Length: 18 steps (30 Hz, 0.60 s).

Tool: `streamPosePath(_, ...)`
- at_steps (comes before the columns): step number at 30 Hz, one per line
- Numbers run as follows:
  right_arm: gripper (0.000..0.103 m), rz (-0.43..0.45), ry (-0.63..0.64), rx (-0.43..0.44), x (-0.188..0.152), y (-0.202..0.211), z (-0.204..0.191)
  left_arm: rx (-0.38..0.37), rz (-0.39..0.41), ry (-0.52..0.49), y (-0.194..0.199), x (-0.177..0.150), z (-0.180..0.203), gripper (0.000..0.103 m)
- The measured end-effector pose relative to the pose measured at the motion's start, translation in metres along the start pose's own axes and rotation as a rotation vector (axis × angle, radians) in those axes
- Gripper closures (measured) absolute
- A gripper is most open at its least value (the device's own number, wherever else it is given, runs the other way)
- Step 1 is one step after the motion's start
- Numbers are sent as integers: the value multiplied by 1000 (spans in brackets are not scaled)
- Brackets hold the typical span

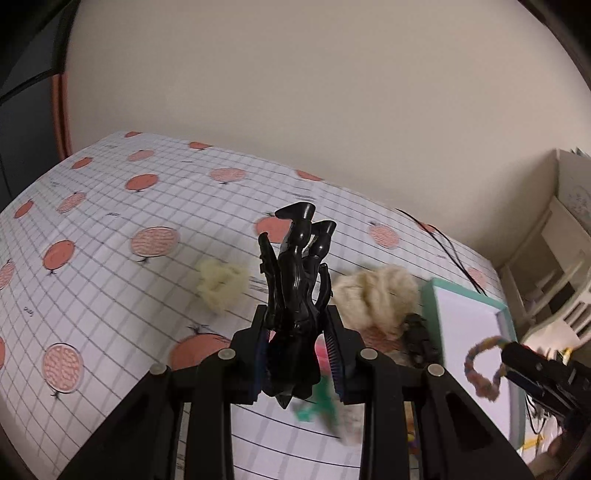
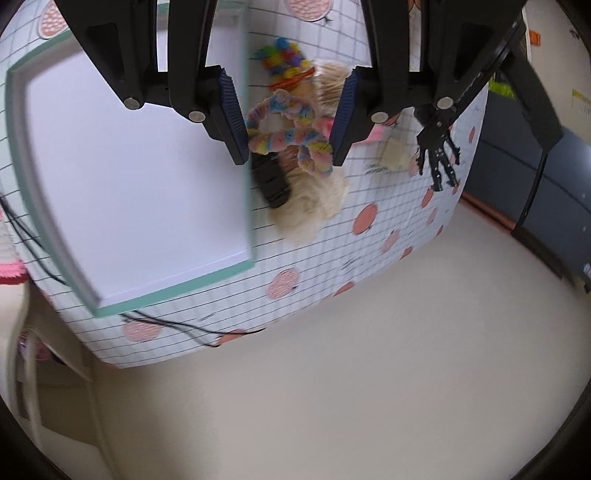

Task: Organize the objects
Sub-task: 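Carry both items into the white tray and open both tools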

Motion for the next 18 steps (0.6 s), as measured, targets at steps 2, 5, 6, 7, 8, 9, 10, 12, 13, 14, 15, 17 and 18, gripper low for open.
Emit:
streamPosePath(2, 55, 12, -13, -22, 3, 2, 11, -20, 1, -17, 1, -4, 15, 73)
streamPosePath(5, 55, 21, -22, -41, 6, 4, 24, -54, 8, -46, 3, -6, 37, 73)
streamPosePath(6, 55, 25, -18, -49, 8, 4, 28, -66, 10, -58, 4, -8, 46, 73)
streamPosePath(7, 55, 29, -13, -56, 9, 5, 32, -75, 9, -70, 4, -10, 54, 73)
streamPosePath(8, 55, 33, -8, -66, 10, 5, 36, -85, 5, -82, 4, -13, 63, 73)
streamPosePath(9, 55, 36, -3, -78, 11, 4, 40, -96, 1, -90, 5, -16, 69, 73)
streamPosePath(10, 55, 39, -1, -94, 12, 3, 45, -107, -4, -102, 4, -18, 78, 73)
streamPosePath(12, 55, 45, -2, -108, 13, 3, 52, -121, -11, -132, 4, -23, 91, 73)
streamPosePath(13, 55, 49, -5, -117, 14, 2, 57, -127, -12, -157, 3, -27, 99, 73)
streamPosePath(14, 55, 53, -9, -125, 15, 1, 61, -131, -13, -178, 3, -29, 106, 73)
streamPosePath(15, 55, 56, -12, -130, 16, -1, 64, -136, -12, -203, 4, -33, 114, 73)
streamPosePath(17, 55, 63, -20, -137, 18, -4, 71, -137, -14, -238, 2, -37, 125, 73)
streamPosePath(18, 55, 66, -25, -136, 19, -4, 74, -141, -16, -251, 0, -39, 130, 72)
Point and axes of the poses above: each gripper's, at about its wrist camera, not at the fingertips, and y roughly against the way its jaws point, z to its right, x to its top, the point moved 10 cm from there along -y, roughly the way its jaws point, and after that the axes turned 4 degrees about z, right-handed, at the moved point
